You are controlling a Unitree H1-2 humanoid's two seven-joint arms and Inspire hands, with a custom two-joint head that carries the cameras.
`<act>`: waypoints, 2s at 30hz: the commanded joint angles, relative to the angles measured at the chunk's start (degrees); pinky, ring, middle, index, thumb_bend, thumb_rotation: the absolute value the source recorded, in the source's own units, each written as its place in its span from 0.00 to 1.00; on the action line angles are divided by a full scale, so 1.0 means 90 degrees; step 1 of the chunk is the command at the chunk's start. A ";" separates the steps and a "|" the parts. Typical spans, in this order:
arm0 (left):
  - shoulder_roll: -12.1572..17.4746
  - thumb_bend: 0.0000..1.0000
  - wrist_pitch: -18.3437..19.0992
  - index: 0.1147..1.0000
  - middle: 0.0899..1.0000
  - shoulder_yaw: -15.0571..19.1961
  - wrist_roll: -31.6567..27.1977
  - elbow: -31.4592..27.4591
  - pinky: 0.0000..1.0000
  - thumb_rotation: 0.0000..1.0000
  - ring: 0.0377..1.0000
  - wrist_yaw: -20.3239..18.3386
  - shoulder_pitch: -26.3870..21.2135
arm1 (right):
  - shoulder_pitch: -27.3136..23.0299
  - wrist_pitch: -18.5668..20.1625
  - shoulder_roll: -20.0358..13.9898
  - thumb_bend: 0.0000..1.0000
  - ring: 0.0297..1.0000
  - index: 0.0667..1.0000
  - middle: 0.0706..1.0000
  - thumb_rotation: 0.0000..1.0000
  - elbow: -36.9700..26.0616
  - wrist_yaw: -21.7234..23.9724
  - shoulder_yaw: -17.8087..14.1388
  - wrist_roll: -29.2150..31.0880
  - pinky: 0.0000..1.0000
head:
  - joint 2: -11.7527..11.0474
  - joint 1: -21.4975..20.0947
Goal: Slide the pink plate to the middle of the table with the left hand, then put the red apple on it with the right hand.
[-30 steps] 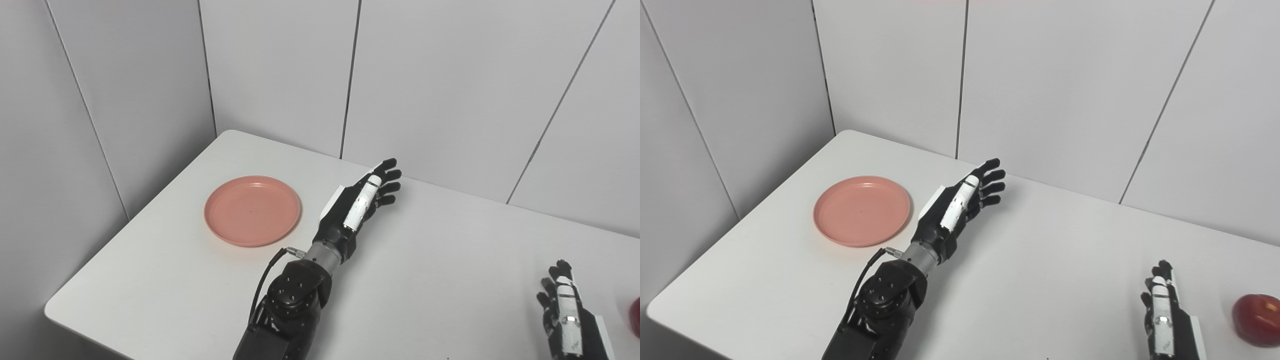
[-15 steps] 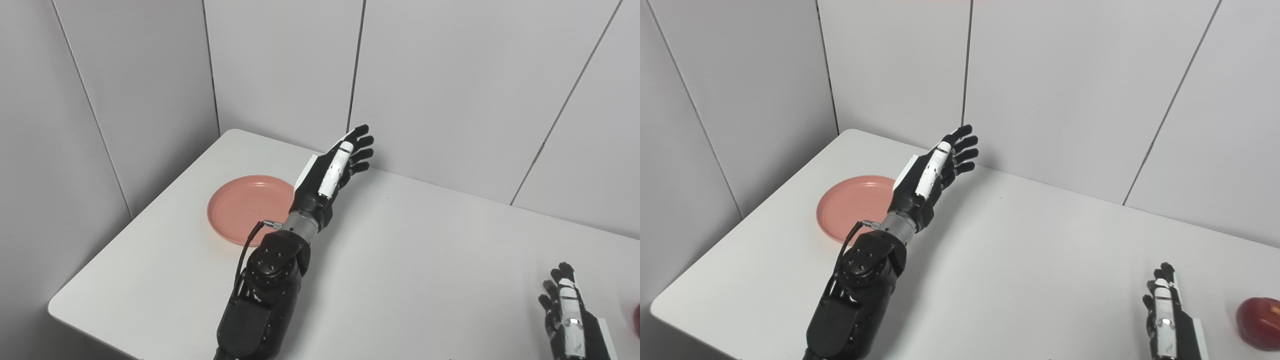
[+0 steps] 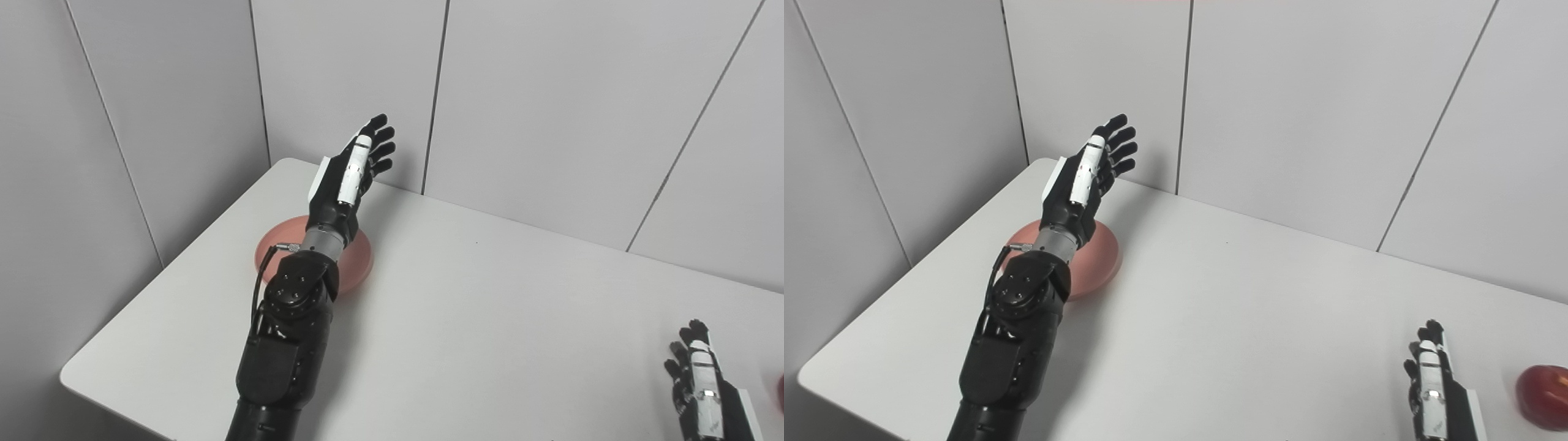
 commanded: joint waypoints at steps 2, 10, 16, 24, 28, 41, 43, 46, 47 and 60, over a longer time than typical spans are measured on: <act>0.0265 0.37 -0.0188 0.85 0.88 0.0184 -0.0161 -0.0004 0.87 1.00 0.88 0.0044 -0.0357 | -0.0146 -0.0067 -0.0021 0.00 1.00 1.00 1.00 1.00 -0.0252 0.0034 0.0023 -0.0029 1.00 | 0.0001 0.0000; 0.0666 0.41 -0.0405 0.85 0.88 0.0537 -0.0285 0.0321 0.87 1.00 0.87 0.0126 -0.0416 | -0.0167 -0.0014 -0.0025 0.00 1.00 1.00 1.00 1.00 -0.0261 0.0023 0.0008 -0.0018 1.00 | 0.0000 0.0040; 0.0974 0.36 -0.0305 0.84 0.87 0.0764 -0.0340 0.0340 0.86 1.00 0.87 0.0148 -0.0405 | -0.0175 0.0023 -0.0053 0.00 1.00 1.00 1.00 1.00 -0.0289 0.0018 0.0014 -0.0055 1.00 | -0.0022 0.0081; 0.1326 0.33 -0.0227 0.84 0.87 0.1227 -0.0567 0.0398 0.87 1.00 0.87 0.0237 -0.0381 | -0.0171 0.0002 -0.0077 0.00 1.00 1.00 1.00 1.00 -0.0292 0.0051 0.0019 -0.0048 1.00 | -0.0005 0.0129; 0.1440 0.34 -0.0210 0.82 0.85 0.1352 -0.0611 0.0552 0.86 1.00 0.86 0.0299 -0.0382 | -0.0173 -0.0006 -0.0083 0.00 1.00 1.00 1.00 1.00 -0.0275 0.0046 0.0017 -0.0064 1.00 | 0.0000 0.0149; 0.1864 0.32 -0.0703 0.80 0.84 0.1658 -0.0866 0.1509 0.86 1.00 0.85 0.0172 -0.0247 | -0.0165 0.0122 -0.0045 0.00 1.00 1.00 1.00 1.00 -0.0402 0.0027 0.0016 -0.0079 1.00 | 0.0009 0.0208; 0.1880 0.32 -0.0787 0.80 0.84 0.1681 -0.0884 0.1633 0.86 1.00 0.85 0.0193 -0.0229 | -0.0163 0.0161 -0.0030 0.00 1.00 1.00 1.00 1.00 -0.0426 0.0013 0.0002 -0.0066 1.00 | 0.0015 0.0229; 0.1921 0.32 -0.0923 0.79 0.83 0.1703 -0.0898 0.1838 0.86 1.00 0.84 0.0196 -0.0202 | -0.0166 0.0219 -0.0041 0.00 1.00 1.00 1.00 1.00 -0.0455 0.0025 0.0005 -0.0061 1.00 | 0.0028 0.0248; 0.1938 0.32 -0.0958 0.79 0.83 0.1709 -0.0905 0.1904 0.85 1.00 0.84 0.0189 -0.0193 | -0.0166 0.0208 -0.0058 0.00 1.00 1.00 1.00 1.00 -0.0450 0.0040 0.0014 -0.0072 1.00 | 0.0031 0.0251; 0.1958 0.31 -0.1110 0.81 0.84 0.1682 -0.0988 0.2311 0.86 1.00 0.85 0.0182 -0.0065 | -0.0164 0.0261 -0.0086 0.00 1.00 1.00 1.00 1.00 -0.0494 0.0003 -0.0013 -0.0146 1.00 | 0.0086 0.0383</act>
